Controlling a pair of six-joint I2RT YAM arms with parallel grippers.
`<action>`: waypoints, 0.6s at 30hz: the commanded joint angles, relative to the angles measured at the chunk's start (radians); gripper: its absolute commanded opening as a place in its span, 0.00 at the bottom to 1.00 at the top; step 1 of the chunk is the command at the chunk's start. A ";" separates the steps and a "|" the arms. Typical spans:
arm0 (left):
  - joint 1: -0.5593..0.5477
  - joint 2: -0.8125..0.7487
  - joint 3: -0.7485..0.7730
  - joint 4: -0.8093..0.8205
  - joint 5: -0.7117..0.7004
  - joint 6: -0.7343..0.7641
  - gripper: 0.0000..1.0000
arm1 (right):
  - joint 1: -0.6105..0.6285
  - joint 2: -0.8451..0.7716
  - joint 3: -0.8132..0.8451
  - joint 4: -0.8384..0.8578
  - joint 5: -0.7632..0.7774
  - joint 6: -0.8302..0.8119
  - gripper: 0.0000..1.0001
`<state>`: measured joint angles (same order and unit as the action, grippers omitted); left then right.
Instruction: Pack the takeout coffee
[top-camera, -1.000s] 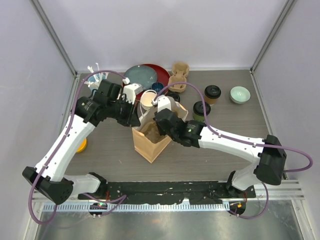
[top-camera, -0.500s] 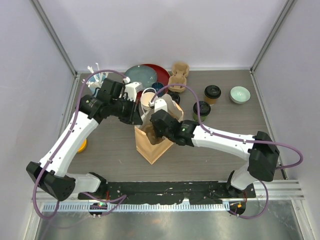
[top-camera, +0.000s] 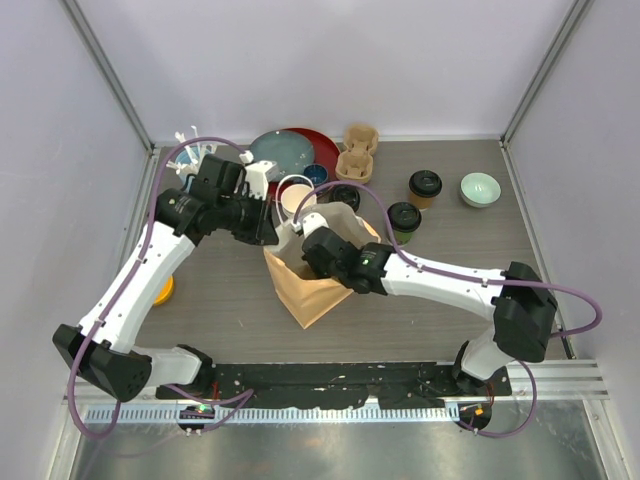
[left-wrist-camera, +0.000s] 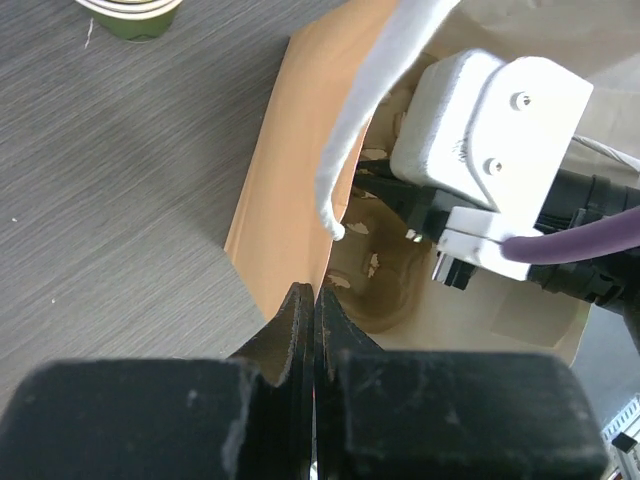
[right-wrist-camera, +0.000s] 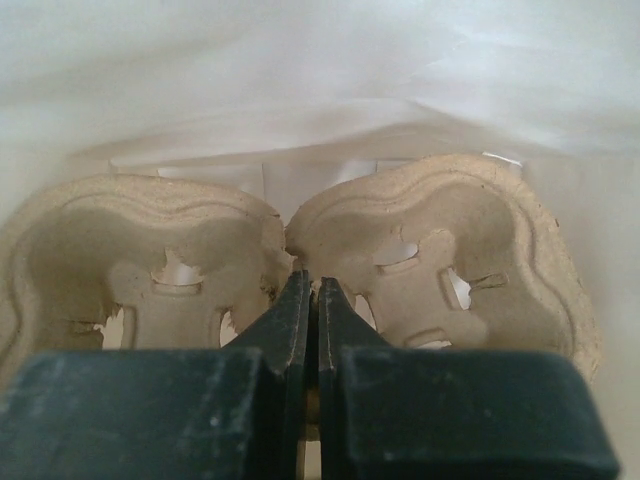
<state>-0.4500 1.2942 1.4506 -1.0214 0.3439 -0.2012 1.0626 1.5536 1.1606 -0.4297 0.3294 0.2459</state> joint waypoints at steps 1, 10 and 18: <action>0.007 -0.019 0.053 0.050 0.006 0.040 0.00 | -0.004 0.037 0.043 -0.153 -0.079 -0.022 0.01; -0.015 -0.035 0.018 0.029 0.089 0.051 0.00 | -0.065 0.131 0.073 -0.155 -0.135 0.122 0.01; -0.013 -0.033 0.040 0.043 0.040 0.052 0.00 | -0.069 0.192 0.034 -0.113 -0.124 0.159 0.01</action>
<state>-0.4599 1.2942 1.4506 -1.0286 0.3668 -0.1528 1.0054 1.6775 1.2404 -0.5079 0.2066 0.3656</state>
